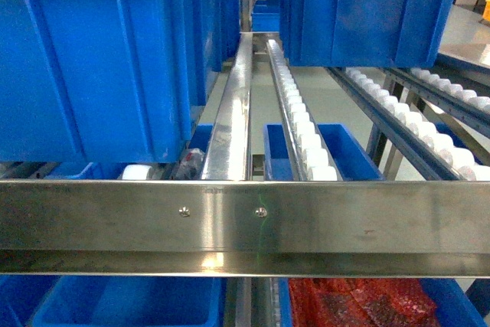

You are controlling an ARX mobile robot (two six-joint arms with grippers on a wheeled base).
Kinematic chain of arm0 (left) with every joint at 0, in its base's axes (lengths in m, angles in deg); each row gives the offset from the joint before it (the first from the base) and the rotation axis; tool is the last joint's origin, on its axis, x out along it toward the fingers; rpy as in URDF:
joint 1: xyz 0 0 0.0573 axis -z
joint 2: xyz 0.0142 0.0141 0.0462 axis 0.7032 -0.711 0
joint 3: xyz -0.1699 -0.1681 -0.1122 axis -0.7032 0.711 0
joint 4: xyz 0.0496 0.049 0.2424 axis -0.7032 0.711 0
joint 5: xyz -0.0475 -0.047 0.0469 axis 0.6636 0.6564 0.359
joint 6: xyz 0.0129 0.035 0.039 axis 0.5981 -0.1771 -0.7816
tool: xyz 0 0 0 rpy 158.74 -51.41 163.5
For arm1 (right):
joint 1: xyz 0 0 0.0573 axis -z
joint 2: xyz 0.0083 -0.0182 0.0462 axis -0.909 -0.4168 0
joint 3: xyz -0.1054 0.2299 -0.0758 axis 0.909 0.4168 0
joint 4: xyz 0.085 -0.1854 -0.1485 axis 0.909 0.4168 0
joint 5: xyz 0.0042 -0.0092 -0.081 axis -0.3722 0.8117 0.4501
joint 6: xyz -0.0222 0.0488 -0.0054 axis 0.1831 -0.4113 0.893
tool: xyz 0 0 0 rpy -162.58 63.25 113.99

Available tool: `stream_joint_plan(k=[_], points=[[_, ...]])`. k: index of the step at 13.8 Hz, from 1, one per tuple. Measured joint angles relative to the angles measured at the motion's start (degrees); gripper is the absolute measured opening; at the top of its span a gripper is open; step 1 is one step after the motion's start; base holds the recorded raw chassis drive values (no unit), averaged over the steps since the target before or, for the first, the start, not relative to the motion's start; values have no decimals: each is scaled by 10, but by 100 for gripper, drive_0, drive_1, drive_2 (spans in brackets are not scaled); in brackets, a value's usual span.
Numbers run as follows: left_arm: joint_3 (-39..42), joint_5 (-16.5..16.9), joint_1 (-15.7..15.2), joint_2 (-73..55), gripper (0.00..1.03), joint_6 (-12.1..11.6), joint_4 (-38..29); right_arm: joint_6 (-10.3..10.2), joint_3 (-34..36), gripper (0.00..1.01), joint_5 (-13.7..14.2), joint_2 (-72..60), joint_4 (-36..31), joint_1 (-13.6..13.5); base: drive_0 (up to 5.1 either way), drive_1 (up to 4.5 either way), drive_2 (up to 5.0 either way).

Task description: Pick blue part to blue bin on bottom shelf

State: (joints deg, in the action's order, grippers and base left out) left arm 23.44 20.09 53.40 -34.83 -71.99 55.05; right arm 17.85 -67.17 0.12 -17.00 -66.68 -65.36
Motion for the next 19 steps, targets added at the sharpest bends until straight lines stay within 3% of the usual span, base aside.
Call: stream_joint_plan(k=[19], points=[[0,0,0,0,43,0,0,0,0,98,2,0,0,0,0,0,0]])
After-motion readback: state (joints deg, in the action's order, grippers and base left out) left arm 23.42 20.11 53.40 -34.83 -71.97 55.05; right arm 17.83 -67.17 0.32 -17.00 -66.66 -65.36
